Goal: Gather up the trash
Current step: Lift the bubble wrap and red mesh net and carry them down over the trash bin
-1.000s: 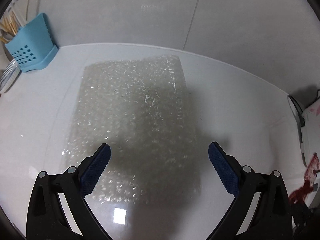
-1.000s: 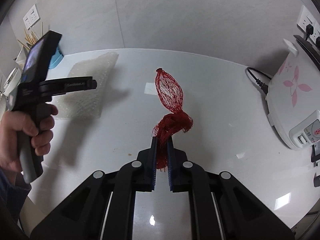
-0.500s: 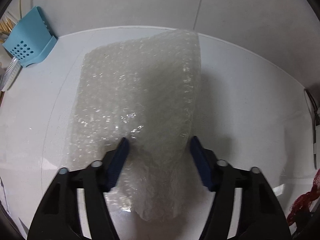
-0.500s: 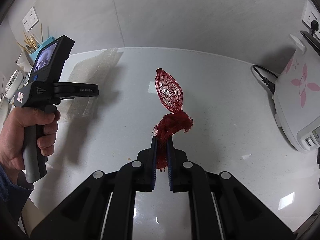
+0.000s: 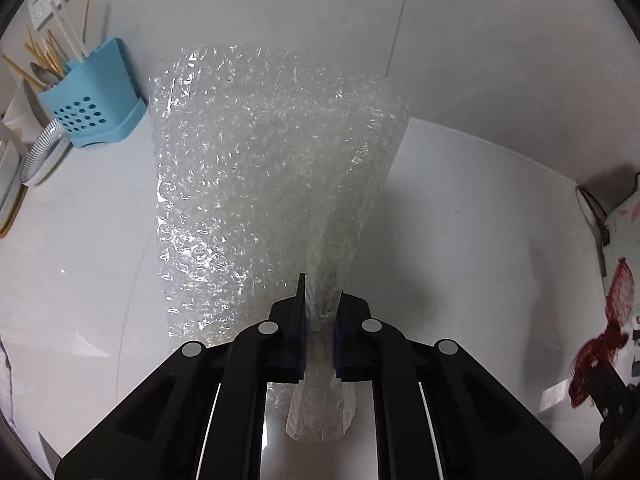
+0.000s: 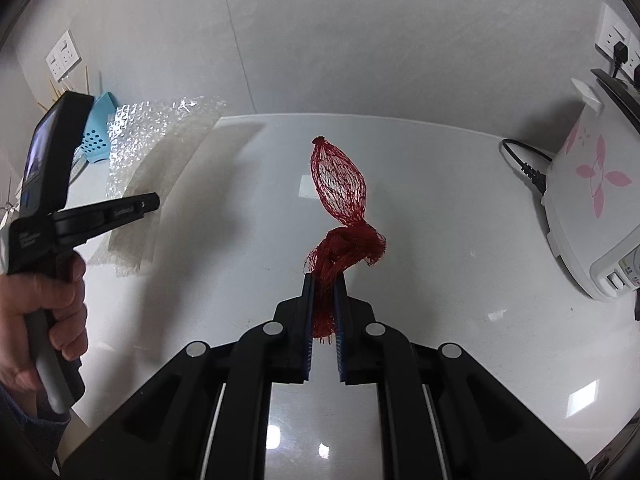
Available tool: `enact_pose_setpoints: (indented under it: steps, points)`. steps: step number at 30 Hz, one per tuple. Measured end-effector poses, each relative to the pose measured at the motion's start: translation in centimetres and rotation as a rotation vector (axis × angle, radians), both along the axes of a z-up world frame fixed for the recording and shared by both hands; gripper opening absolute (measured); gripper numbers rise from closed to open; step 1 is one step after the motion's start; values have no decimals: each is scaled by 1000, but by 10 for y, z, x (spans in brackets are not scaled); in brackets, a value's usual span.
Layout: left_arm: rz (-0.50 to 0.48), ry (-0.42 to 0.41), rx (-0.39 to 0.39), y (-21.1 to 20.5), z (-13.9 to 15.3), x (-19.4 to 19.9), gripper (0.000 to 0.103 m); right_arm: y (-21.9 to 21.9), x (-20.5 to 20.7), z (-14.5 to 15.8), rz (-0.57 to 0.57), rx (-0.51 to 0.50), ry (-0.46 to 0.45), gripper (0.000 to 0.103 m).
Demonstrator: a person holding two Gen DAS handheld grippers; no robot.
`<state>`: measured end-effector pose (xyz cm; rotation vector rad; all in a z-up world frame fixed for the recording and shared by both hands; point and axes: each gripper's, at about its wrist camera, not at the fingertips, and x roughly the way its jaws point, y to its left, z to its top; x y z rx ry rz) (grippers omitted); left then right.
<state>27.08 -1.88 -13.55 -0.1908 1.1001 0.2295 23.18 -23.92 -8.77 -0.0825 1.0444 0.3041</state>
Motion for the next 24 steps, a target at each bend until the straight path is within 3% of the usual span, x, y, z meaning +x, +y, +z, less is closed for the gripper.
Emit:
enact_pose_setpoints:
  steps: [9,15,24]
  points:
    - [-9,-39,-6,6,23,-26,9,14,-19,20,-3,21,-34,8]
    - [-20,-60,-4,5,49,-76,9,21,-34,29,-6,33,-52,8]
    - [-46,-83,-12,1,64,-125,9,28,-74,44,-16,44,-89,8]
